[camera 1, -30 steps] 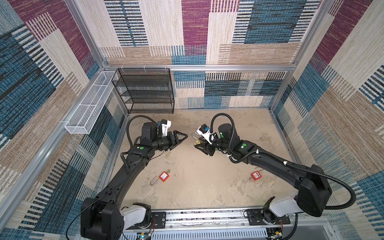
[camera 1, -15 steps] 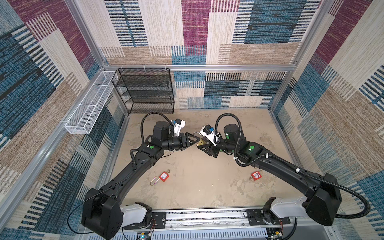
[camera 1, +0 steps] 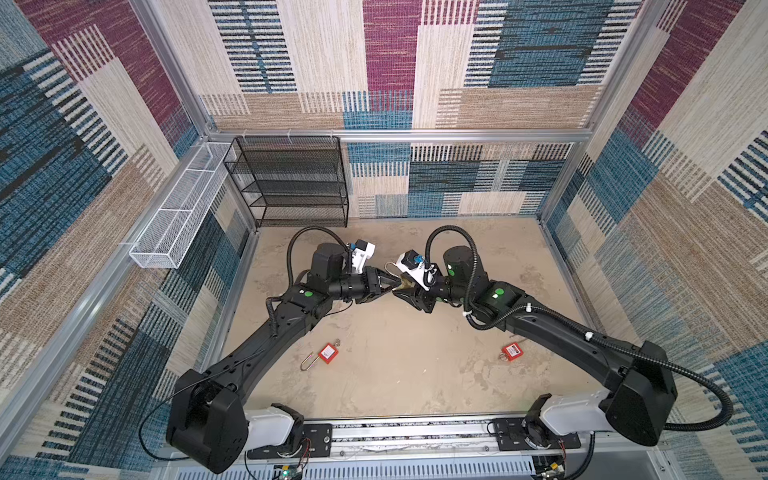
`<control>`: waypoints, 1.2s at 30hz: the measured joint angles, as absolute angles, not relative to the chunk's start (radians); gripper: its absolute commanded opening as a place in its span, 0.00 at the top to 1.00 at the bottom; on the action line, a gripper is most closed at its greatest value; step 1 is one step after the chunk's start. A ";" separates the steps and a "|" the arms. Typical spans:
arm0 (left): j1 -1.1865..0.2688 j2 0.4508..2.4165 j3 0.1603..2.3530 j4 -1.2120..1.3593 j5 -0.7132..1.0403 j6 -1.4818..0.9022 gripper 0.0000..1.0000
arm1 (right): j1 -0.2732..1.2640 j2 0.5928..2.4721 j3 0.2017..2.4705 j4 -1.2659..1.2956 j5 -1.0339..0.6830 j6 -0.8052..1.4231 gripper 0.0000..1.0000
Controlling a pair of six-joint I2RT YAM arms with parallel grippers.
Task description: Lock with the key
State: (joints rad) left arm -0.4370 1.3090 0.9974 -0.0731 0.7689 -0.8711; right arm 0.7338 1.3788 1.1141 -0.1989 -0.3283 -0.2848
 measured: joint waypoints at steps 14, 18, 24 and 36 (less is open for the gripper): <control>-0.437 1.315 0.968 0.004 0.770 -0.895 1.00 | 0.731 1.387 1.108 -0.179 -0.318 -0.308 0.57; -0.437 1.316 0.957 0.030 0.768 -0.913 1.00 | 0.731 1.388 1.108 -0.179 -0.315 -0.312 0.63; -0.437 1.316 0.952 0.039 0.765 -0.924 0.85 | 0.730 1.391 1.108 -0.176 -0.315 -0.313 0.61; -0.439 1.291 0.952 0.024 0.761 -0.920 0.70 | 0.734 1.407 1.121 -0.151 -0.401 -0.319 0.60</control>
State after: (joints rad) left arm -0.4389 1.2911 0.9520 0.0242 0.7612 -0.9195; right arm 0.7338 1.4067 1.1206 -0.1509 -0.4007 -0.3191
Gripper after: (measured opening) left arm 0.337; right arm 0.508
